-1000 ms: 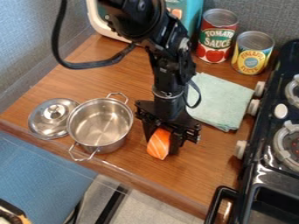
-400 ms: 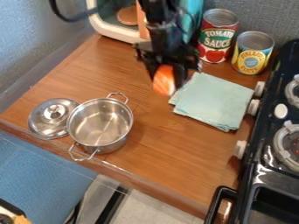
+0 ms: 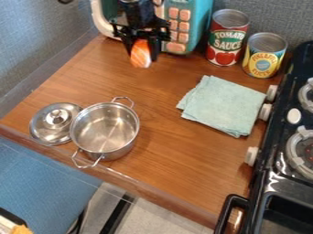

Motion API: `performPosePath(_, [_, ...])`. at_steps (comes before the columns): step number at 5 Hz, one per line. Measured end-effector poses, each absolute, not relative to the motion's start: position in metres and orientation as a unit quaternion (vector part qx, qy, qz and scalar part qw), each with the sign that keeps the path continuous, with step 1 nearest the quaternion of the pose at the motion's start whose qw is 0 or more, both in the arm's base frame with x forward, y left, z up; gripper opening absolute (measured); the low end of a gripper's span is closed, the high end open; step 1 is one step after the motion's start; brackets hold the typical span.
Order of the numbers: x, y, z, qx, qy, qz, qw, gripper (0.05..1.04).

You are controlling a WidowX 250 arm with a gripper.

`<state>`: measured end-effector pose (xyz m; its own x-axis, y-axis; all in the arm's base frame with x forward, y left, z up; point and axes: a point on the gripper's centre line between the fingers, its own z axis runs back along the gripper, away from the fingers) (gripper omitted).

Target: Move the sushi top to the top left side of the table

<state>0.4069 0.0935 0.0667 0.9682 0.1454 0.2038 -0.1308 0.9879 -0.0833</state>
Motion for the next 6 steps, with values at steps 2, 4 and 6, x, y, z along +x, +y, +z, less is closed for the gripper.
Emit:
performPosePath(2, [0.410, 0.143, 0.057, 0.029, -0.083, 0.044, 0.995, 0.585])
performPosePath(4, [0.400, 0.182, 0.024, 0.033, -0.076, 0.060, 0.995, 0.584])
performPosePath(6, [0.406, 0.194, 0.013, 0.009, -0.087, 0.046, 0.995, 0.670])
